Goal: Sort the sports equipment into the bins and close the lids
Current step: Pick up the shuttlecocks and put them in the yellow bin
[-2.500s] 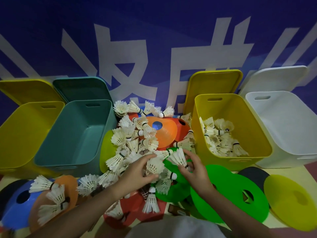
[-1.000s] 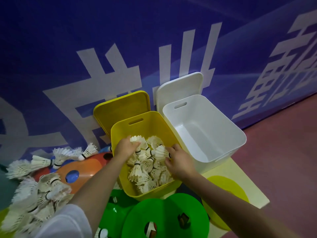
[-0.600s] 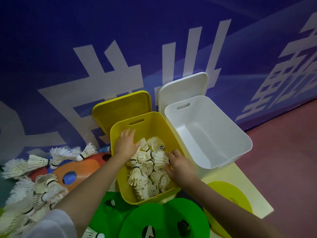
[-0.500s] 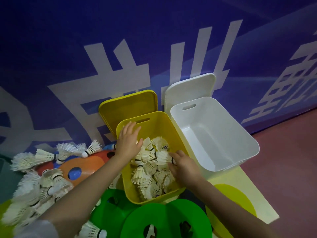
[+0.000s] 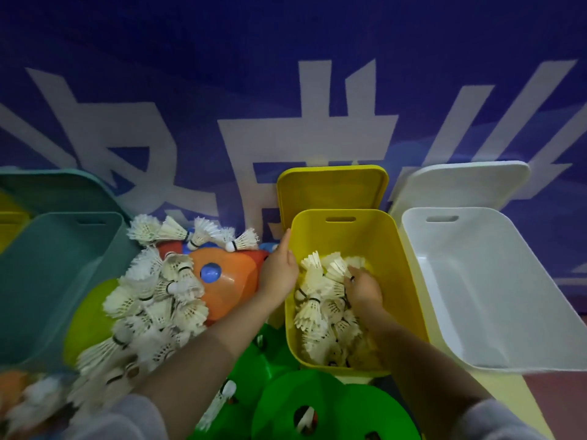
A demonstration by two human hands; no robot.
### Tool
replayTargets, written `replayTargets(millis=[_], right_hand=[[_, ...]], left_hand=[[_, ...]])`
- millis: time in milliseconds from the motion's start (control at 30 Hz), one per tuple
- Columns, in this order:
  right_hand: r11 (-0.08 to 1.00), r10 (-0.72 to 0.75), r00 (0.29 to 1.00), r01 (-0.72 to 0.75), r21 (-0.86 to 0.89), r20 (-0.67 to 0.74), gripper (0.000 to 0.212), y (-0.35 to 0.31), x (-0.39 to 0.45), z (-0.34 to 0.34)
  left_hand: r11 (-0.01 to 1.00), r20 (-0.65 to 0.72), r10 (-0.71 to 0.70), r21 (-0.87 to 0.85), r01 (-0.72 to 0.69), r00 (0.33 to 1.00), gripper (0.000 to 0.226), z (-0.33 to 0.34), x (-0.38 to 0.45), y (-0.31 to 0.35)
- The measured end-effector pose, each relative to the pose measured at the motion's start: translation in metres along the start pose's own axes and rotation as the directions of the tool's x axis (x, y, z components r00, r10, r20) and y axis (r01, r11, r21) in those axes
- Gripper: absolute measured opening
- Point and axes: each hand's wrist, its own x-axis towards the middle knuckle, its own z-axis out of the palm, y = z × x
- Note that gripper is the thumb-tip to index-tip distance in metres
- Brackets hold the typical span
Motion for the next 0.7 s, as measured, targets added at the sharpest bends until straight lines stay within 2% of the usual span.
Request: replayTargets(millis=[67,167,267,367,500,600,700], right_hand=[[0.995,-0.016,0.999,0.019,-0.102,0.033,0.049,0.003,-0.001,0.006],[0.992,-0.012,1.000,0.015,-0.124,0.024,0.055,-0.003,-0.008,-0.008],[0.998,-0.053,0.996,0.050,-0.035,-0.067,0.056,-0.013,-0.027,-0.031],[0.987,-0.149,0.981,0.155,0.038,-0.125,0.056,-0.024,-0.056,-0.051],[0.948,-0.255,0.940,0.289,0.133,-0.225,0.052,-0.043,-0.103,-0.064],[0.893,-0.328,0.898,0.396,0.215,-0.294,0.045,-0.066,-0.149,-0.060],[0.794,-0.452,0.849,0.523,0.310,-0.275,0.041,-0.096,-0.182,-0.039]], left_hand=[[1.000,-0.004,-0.011,-0.021,0.011,1.000,0.051,0.000,0.002,-0.002],[1.000,-0.015,0.012,-0.004,-0.013,1.000,0.050,0.003,0.006,-0.006],[0.999,-0.013,0.030,-0.018,-0.030,0.999,0.049,0.004,0.006,-0.007],[0.999,0.022,0.041,0.022,-0.042,0.999,0.050,-0.004,0.005,-0.002],[0.987,0.057,0.157,0.031,-0.159,0.986,0.053,-0.030,-0.019,-0.004],[0.975,0.066,0.213,0.046,-0.216,0.975,0.044,-0.066,-0.054,-0.030],[0.967,0.119,0.227,0.091,-0.239,0.966,0.037,-0.108,-0.081,-0.068]])
